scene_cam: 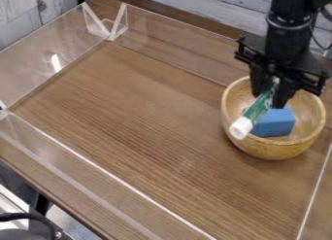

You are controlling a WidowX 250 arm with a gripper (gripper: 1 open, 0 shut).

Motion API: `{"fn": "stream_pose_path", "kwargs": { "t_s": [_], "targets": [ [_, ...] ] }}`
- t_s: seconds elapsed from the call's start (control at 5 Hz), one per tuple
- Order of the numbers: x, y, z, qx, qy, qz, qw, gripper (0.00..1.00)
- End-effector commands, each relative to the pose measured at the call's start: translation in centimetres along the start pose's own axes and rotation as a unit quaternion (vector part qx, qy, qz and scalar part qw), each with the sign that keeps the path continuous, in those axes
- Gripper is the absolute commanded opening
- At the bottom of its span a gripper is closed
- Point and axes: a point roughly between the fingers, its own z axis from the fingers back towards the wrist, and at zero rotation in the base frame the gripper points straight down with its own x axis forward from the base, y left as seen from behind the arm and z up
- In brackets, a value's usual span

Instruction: Put the green marker in the brown bowl

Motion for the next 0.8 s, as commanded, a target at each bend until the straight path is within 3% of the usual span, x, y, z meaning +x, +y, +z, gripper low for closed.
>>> {"fn": "stream_pose_path", "kwargs": {
  "t_s": [0.0, 0.4, 0.6],
  "targets": [
    [0.76, -0.27, 0.77, -0.001, -0.030, -0.005, 0.9995, 0.00],
    [1.33, -0.20, -0.05, -0.005, -0.046, -0.004, 0.9989, 0.00],
    [1.29, 0.09, 0.50, -0.004, -0.046, -0.006, 0.9989, 0.00]
  ]
}}
